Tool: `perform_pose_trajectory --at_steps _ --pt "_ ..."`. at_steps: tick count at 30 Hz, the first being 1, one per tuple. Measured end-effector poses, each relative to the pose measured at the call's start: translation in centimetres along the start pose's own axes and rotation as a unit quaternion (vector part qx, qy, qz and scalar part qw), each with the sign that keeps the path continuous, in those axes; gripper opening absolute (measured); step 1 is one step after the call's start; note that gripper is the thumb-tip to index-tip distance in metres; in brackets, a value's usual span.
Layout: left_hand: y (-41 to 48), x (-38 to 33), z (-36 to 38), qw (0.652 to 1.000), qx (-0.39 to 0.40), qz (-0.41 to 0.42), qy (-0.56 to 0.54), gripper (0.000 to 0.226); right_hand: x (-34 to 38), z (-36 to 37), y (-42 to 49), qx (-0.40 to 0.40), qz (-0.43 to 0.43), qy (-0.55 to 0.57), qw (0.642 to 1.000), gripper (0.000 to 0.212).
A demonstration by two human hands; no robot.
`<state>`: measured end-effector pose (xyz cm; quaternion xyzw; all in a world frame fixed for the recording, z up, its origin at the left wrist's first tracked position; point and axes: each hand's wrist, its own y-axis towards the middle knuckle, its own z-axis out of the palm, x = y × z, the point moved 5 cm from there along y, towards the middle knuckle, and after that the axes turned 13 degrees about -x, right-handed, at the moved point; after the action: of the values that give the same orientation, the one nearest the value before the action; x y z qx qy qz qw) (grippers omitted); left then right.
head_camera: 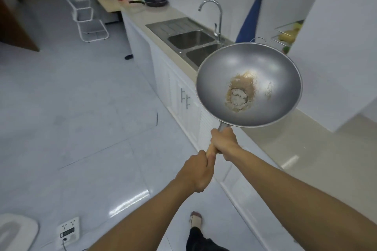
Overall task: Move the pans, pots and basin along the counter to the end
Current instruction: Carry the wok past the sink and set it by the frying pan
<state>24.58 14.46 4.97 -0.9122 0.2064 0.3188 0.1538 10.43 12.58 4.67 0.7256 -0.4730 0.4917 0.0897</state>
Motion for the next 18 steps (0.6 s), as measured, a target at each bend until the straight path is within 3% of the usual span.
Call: perform_pose_trajectory --at_steps 8,18 --pt "12.2 4.2 -6.6 0.996 -0.06 -0.06 0.007 0.059 10.5 9.9 7.3 0.072 -0.055 -0.02 0.996 0.01" --pt "24.5 8.6 -12.6 0.989 -0.102 -0.103 -0.01 0.056 20.4 20.7 15.0 0.115 -0.086 -0.047 0.988 0.026"
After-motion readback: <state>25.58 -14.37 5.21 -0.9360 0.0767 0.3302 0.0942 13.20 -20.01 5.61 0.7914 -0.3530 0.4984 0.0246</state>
